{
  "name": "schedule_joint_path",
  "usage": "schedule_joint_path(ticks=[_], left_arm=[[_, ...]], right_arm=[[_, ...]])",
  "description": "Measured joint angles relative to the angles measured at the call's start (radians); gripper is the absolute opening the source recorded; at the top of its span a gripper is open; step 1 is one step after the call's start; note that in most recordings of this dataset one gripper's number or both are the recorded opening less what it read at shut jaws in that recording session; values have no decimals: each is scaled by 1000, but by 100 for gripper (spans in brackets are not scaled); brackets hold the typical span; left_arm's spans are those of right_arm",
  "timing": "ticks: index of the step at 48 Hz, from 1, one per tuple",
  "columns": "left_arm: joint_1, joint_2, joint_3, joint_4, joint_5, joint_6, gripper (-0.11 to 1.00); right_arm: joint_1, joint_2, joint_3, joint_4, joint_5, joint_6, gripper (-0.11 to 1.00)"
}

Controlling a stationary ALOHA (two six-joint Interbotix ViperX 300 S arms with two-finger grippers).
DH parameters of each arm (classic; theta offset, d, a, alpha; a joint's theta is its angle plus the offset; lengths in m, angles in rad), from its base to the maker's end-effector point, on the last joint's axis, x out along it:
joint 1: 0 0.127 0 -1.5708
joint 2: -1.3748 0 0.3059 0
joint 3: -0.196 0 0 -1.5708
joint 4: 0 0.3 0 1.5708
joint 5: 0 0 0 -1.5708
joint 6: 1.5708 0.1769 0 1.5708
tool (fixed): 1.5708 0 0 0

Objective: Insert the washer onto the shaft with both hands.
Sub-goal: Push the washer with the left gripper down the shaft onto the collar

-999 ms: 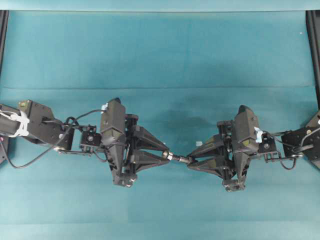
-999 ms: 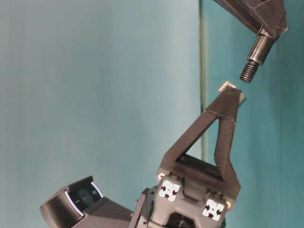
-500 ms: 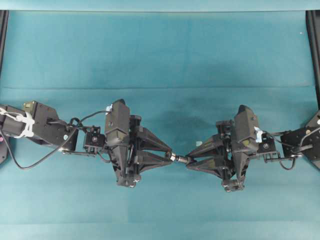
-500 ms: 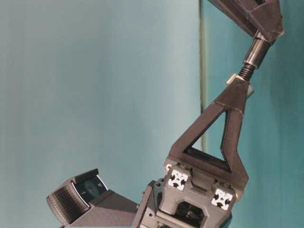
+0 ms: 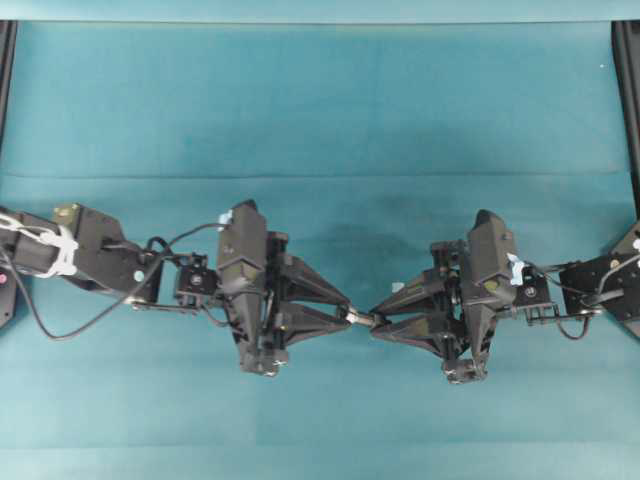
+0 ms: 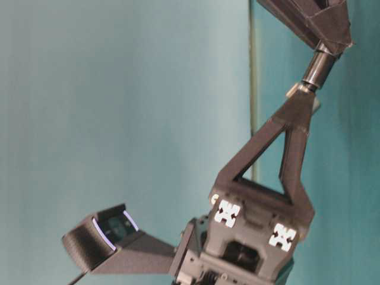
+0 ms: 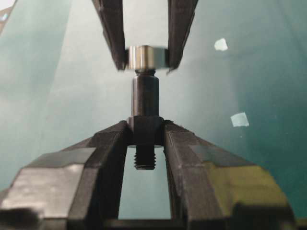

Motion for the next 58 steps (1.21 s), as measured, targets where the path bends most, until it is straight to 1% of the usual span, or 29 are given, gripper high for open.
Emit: schedule_joint_path(ticks=[31,39,58], left_arm=[[-11,18,-32,0,23,0,37],[-9,25,-41,-2,23,0,37],[-11,26,-48,-2,23,0,37]], right_arm=[[6,5,-2,0,0,0,0],[5,8,-3,9,-2,-2,0],[-2,8,-17,35,-58,-2,0]])
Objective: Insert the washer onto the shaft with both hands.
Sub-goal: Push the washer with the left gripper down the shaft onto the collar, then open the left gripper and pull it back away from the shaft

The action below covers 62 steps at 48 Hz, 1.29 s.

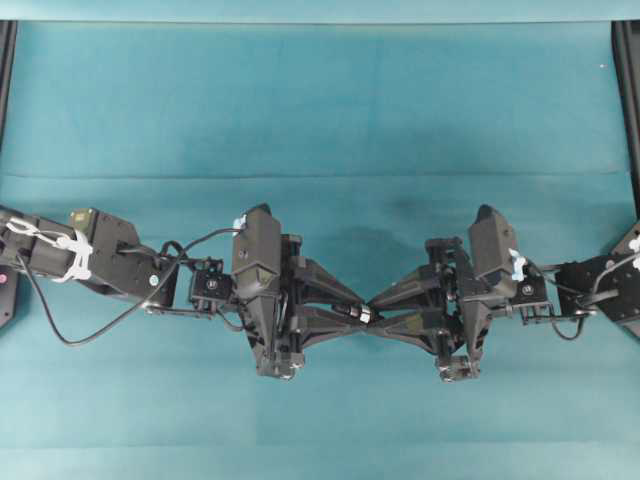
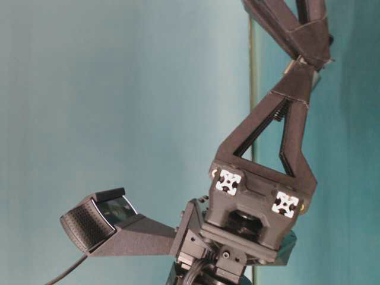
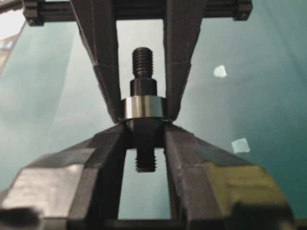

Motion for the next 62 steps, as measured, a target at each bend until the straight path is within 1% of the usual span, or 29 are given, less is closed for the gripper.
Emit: schedule_joint_path(ticks=[19,34,46,48,54,56,58,62], left_arm=[[2,0,-2,0,8,3,37],[2,14,-46,0,129,3,37],[2,18,-63,2,143,5,37],[2,18,-63,2,141,5,41],[0,18,-64,2,143,5,74],[0,17,-66,0,144,5,82],[-2,17,-66,2,146,5,85],[-2,17,-67,2,146,5,82]], right_arm=[[0,0,0,0,3,0,0],[0,0,2,2,43,-2,0],[2,0,2,2,51,-2,0],[2,0,2,2,51,-3,0],[0,0,2,3,51,-2,0],[-2,0,2,3,49,-2,0],[-2,0,0,5,49,-3,0],[-2,0,0,5,51,-3,0]])
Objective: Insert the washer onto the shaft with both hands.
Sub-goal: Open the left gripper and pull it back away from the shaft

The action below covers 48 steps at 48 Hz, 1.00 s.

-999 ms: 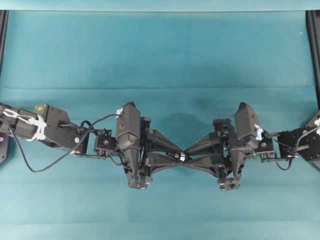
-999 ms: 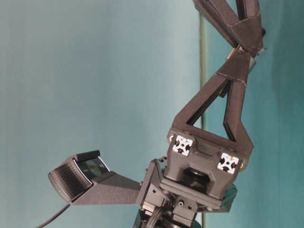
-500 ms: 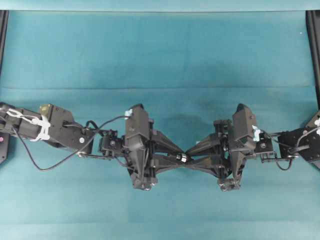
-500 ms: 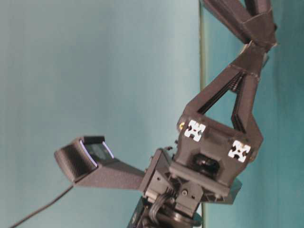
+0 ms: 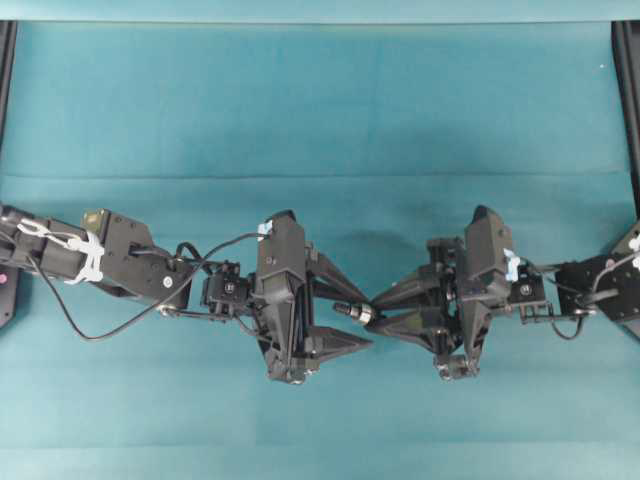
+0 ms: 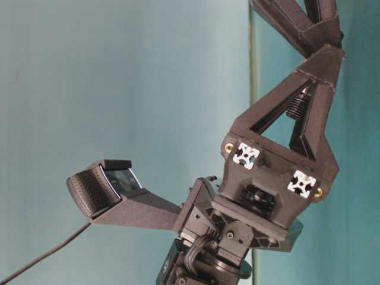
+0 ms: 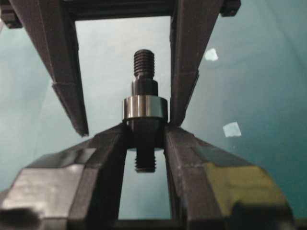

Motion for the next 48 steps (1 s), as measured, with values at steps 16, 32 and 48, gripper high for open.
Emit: schedule_joint_path(ticks=[16,32,48], left_arm=[[0,-8,3,-2,21,11,80],[25,-100,55,-2,147,74,80],[32,-252,140,0,339,161,80]], right_arm=[[-2,0,0,0,-2,0,0],[0,0,0,0,17,0,0],[2,0,0,0,28,0,0]])
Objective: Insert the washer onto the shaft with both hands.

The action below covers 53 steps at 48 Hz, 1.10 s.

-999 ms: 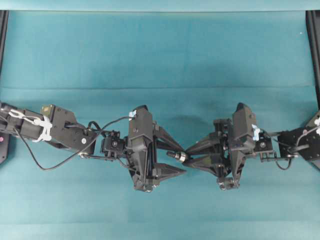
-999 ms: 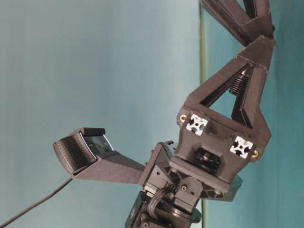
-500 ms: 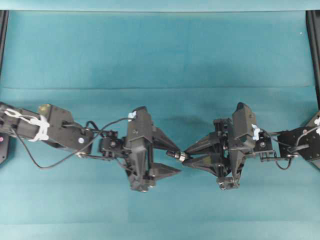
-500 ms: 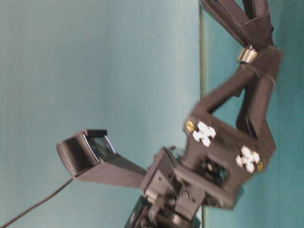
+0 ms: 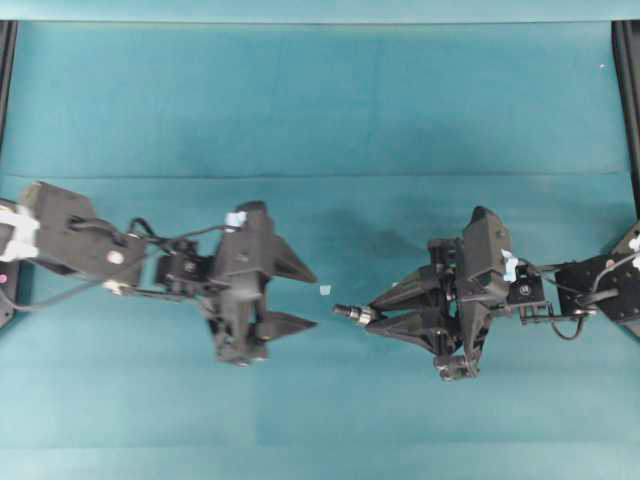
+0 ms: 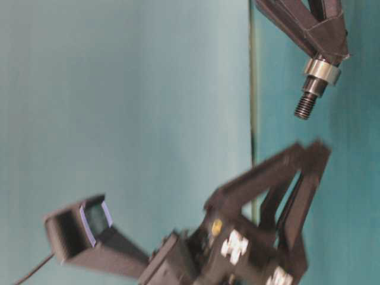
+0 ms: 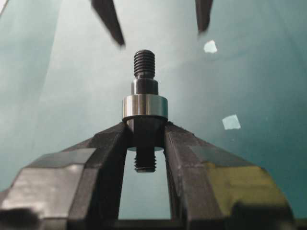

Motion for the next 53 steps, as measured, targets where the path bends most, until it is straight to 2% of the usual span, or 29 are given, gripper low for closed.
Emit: schedule_joint_path(ticks=[14,26,53], left_arm=[[0,-149,89,0,20,0,80],[0,-222,138,0,21,0,80],[0,-229,144,0,28,0,80]], right_arm=[[0,0,0,0,12,2,0],[2,0,0,0,12,0,0],[2,0,0,0,12,0,0]])
